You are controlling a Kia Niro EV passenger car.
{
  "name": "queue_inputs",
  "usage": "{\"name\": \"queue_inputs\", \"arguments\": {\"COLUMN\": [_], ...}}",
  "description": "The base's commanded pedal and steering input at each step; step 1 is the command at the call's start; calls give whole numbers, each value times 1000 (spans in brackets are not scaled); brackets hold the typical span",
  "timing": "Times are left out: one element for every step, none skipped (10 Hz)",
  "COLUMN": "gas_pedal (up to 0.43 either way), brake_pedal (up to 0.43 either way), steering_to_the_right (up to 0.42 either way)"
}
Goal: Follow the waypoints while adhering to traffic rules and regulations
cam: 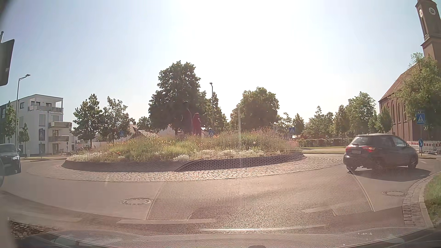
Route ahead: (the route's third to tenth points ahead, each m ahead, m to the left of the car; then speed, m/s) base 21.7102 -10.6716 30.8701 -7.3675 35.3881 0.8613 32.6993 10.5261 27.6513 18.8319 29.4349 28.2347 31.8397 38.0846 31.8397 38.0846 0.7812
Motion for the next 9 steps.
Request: {"name": "queue_inputs", "arguments": {"gas_pedal": [0, 0, 0, 0, 0, 0, 0, 0, 0], "brake_pedal": [128, 128, 122, 110, 98, 98, 98, 91, 85], "steering_to_the_right": [119, 121, 122, 125, 128, 131, 131, 132, 133]}}
